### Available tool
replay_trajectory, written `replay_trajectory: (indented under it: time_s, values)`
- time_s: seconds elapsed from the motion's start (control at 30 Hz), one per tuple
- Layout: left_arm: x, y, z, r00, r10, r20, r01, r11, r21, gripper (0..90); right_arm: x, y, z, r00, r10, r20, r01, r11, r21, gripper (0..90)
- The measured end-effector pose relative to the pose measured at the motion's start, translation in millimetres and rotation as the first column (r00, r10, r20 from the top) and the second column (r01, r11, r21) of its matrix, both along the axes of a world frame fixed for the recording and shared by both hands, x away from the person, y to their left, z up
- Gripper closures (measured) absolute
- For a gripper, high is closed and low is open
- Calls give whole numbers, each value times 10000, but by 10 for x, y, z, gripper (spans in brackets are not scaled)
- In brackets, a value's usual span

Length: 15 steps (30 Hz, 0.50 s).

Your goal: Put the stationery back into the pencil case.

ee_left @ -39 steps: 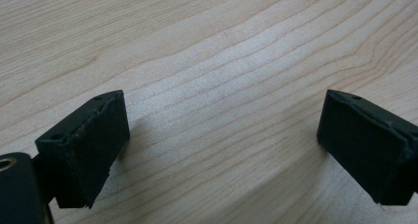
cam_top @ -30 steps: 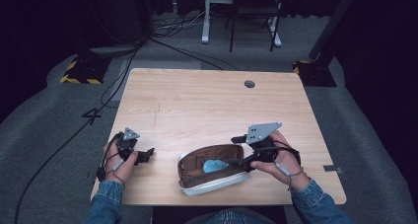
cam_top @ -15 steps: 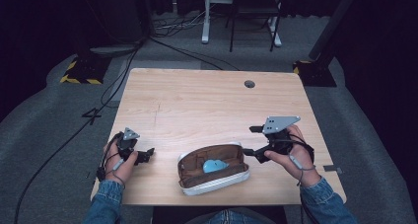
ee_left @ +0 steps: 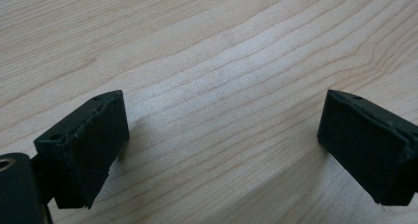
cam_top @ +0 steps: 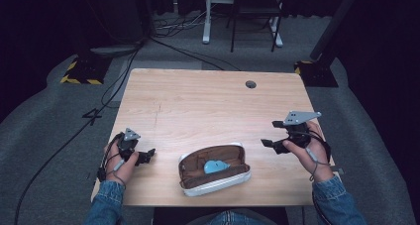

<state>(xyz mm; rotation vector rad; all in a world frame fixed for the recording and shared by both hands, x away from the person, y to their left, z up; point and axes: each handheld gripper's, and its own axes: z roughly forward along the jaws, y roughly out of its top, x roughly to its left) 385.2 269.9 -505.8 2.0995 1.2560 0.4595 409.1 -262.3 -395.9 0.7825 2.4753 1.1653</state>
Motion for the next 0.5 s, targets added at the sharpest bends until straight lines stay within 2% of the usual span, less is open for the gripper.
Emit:
replay_trajectory:
  time_s: [0.13, 0.5]
  values:
    - [0, 0, 0, 10000, 0, -4, 0, 10000, 1, 56, 100, -108, -126, 9983, -575, -113, 574, 9983, -62, 167]
    - [0, 0, 0, 10000, 1, -2, -1, 10000, 0, 56, 290, -338, -474, 9887, -1429, -441, 1418, 9895, -274, 168]
